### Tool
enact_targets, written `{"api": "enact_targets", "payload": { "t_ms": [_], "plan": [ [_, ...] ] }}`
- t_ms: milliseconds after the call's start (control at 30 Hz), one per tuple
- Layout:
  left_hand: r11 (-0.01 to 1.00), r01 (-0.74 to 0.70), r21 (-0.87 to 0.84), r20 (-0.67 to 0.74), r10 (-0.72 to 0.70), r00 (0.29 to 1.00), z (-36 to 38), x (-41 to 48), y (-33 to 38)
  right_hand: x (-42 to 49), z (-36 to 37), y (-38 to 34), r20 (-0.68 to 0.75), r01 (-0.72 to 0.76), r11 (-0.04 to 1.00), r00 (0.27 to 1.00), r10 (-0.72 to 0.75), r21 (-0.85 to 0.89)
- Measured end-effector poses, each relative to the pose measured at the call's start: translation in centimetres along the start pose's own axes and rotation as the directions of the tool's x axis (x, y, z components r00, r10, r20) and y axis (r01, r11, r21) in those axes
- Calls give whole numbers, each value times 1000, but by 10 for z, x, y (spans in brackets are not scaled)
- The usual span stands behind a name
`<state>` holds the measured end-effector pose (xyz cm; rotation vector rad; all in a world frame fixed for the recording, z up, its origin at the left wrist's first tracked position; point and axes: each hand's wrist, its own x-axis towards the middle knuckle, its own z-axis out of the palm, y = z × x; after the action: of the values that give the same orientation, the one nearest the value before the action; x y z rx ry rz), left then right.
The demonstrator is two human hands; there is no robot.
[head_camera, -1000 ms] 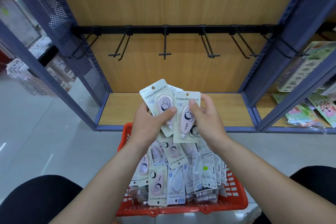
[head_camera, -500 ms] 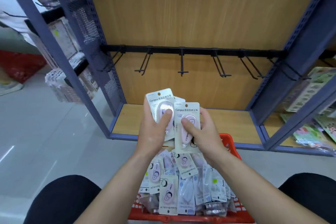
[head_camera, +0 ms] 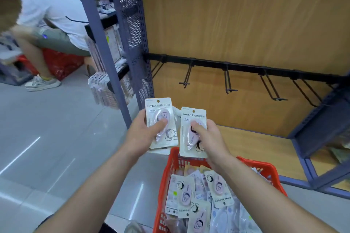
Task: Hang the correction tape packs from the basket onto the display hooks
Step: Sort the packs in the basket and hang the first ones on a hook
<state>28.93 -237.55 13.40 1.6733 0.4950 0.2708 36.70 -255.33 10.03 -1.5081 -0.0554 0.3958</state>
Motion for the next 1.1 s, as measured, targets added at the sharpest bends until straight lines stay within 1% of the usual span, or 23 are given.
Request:
{"api": "enact_targets", "payload": {
  "t_ms": [67,167,267,433,533,633,800,1000,1100],
  "plan": [
    [1000,-22,-13,-51,21,998,-21,12,-3,21,14,0,23,-47,999,999,47,16],
    [998,-53,-19,-136,50,989,-46,26,-13,51,39,1,62,-7,994,998,14,-105],
    [999,-51,-7,-168,49,985,-61,38,-27,83,64,6,93,27,986,996,-11,-164],
    [999,-47,22,-228,50,972,-79,50,-42,140,103,11,91,98,982,992,-84,-161],
    [1000,-22,6,-258,23,966,-89,56,-48,160,117,11,96,118,982,990,-104,-147],
    [1000,4,-25,-263,-10,965,-92,61,-52,174,125,11,110,123,984,988,-109,-126],
    [998,3,-60,-260,-18,965,-88,65,-55,184,131,18,125,127,982,986,-110,-142],
    [994,22,-107,-258,-49,965,-83,68,-55,193,137,19,88,163,976,985,-152,-145],
    [992,36,-123,-265,-68,962,-83,71,-55,202,141,18,67,138,964,990,-126,-229]
  ]
}}
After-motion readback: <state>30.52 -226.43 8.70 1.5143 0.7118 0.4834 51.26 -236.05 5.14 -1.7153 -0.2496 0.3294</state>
